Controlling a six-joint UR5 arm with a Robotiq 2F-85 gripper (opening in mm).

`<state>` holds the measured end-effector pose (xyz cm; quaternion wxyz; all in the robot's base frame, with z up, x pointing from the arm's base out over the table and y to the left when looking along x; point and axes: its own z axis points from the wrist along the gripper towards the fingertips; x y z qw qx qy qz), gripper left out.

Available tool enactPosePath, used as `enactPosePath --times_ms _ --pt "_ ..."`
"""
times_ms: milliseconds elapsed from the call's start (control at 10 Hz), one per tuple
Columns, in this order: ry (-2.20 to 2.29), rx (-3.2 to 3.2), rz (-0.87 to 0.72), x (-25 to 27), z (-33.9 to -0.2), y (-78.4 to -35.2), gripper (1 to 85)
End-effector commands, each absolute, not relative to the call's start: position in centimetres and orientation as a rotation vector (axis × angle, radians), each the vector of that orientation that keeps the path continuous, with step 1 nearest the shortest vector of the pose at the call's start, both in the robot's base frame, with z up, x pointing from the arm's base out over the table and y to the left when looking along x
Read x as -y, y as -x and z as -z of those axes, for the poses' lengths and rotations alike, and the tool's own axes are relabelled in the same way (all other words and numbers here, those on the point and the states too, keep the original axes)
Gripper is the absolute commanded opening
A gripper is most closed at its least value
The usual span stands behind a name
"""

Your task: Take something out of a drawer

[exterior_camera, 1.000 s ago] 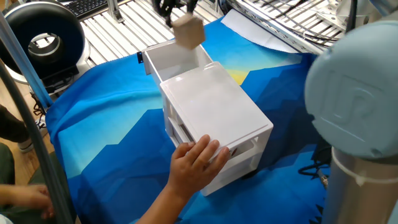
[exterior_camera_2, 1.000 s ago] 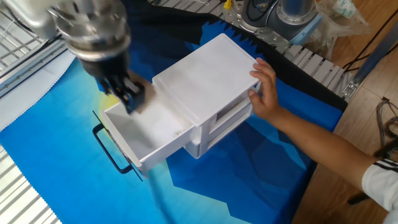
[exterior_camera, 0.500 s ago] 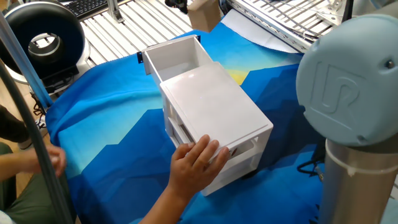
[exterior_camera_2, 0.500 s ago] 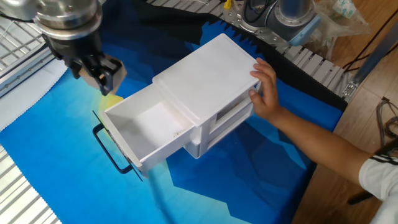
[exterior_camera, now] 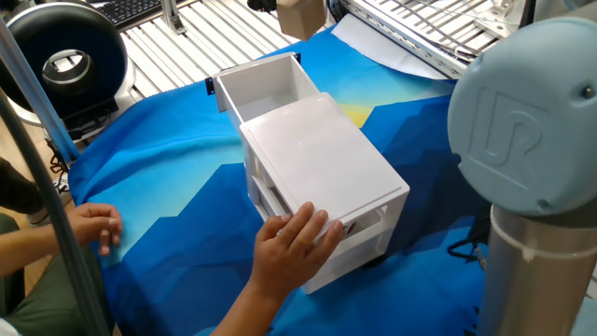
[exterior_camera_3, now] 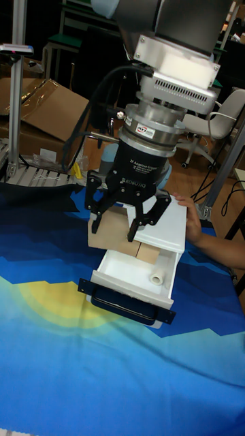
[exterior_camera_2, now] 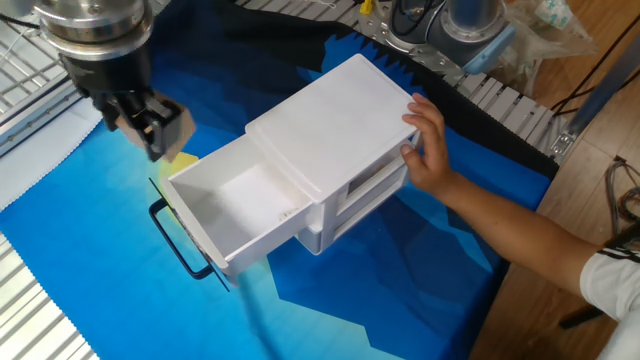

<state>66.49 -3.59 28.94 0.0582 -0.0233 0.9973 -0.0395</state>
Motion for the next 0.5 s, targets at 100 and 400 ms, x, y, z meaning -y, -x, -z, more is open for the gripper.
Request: enactPosePath --times_ms 100,400 --pt "0.195 -3.000 0.065 10.1 -29.6 -68.9 1.0" --pt "0.105 -2.989 -0.046 10.9 -26.7 -70.9 1.0"
